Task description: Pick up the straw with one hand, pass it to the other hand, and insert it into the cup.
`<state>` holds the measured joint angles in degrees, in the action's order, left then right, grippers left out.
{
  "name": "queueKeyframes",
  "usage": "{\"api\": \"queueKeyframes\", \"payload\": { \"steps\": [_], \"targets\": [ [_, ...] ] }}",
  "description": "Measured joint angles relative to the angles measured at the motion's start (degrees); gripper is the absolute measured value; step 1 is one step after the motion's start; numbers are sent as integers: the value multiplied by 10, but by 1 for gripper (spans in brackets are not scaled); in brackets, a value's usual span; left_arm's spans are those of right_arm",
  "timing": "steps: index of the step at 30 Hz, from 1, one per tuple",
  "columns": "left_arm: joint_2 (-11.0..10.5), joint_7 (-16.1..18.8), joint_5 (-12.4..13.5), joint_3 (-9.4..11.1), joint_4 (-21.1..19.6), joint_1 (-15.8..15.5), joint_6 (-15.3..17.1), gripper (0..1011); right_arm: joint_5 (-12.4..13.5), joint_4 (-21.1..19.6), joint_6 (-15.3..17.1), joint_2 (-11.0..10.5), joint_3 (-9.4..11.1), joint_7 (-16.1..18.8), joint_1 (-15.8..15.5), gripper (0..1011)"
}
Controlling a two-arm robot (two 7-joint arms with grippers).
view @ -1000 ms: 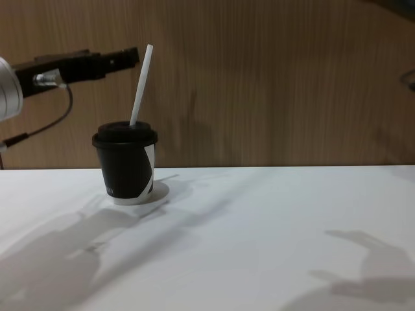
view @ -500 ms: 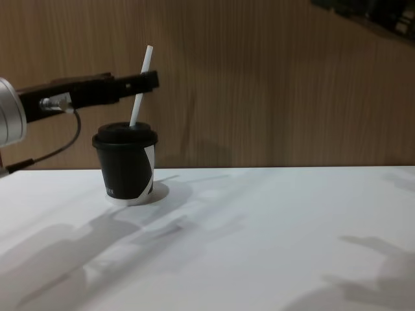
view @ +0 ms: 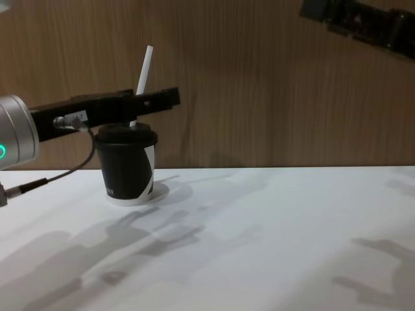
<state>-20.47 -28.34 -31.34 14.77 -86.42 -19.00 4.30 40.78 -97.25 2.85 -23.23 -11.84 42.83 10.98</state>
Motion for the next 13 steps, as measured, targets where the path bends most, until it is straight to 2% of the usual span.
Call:
{"api": "queueKeyframes", "payload": {
  "steps": [13],
  "targets": [
    [-1,-10,-5,7,0,3,-2,1003,0,-2,1,-8,2,-1,-5,1001]
  ]
}}
